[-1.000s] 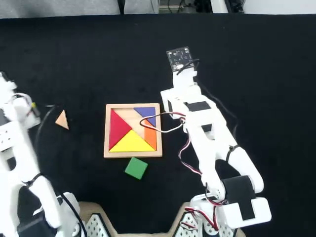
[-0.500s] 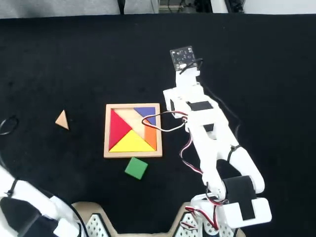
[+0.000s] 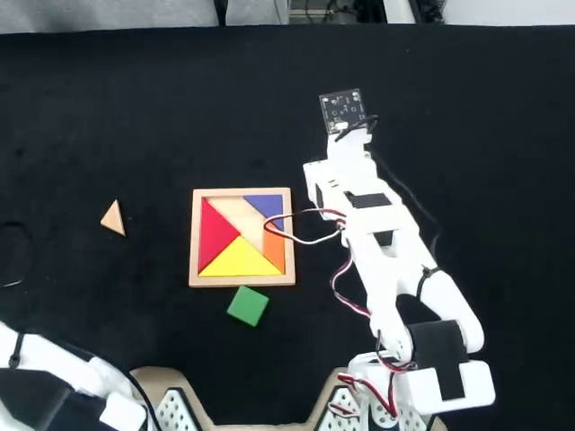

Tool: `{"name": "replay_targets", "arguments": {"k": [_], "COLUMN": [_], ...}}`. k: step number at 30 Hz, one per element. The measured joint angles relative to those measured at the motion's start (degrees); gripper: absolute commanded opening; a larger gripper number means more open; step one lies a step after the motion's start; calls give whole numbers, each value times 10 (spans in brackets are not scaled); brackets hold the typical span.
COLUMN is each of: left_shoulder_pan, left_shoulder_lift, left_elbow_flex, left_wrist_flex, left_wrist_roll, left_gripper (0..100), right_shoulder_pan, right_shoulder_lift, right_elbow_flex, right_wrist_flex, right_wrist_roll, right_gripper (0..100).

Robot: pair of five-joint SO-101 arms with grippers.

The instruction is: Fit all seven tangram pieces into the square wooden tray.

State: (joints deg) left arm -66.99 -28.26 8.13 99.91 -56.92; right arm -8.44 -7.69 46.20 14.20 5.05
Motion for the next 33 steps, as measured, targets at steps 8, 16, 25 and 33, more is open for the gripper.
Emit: {"name": "replay_targets", "arguments": {"k": [8, 16, 25, 33], "left_shoulder_pan": [166, 372, 404, 405], "left_shoulder_lift": [1, 1, 1, 118], "left_elbow_flex": [62, 266, 332, 267], "left_wrist_flex": [4, -213, -369, -360], "left_wrist_roll": [109, 275, 404, 410], "left_gripper": [113, 116, 273, 248], "right_shoulder_pan": [1, 1, 1, 13], "right_shoulder_lift": [0, 0, 41, 47], "right_elbow_flex": [0, 0, -2, -5], "right_wrist_flex": [0, 0, -1, -1], "right_wrist_roll": [0, 28, 37, 37], "right_gripper": [15, 15, 15, 15]}}
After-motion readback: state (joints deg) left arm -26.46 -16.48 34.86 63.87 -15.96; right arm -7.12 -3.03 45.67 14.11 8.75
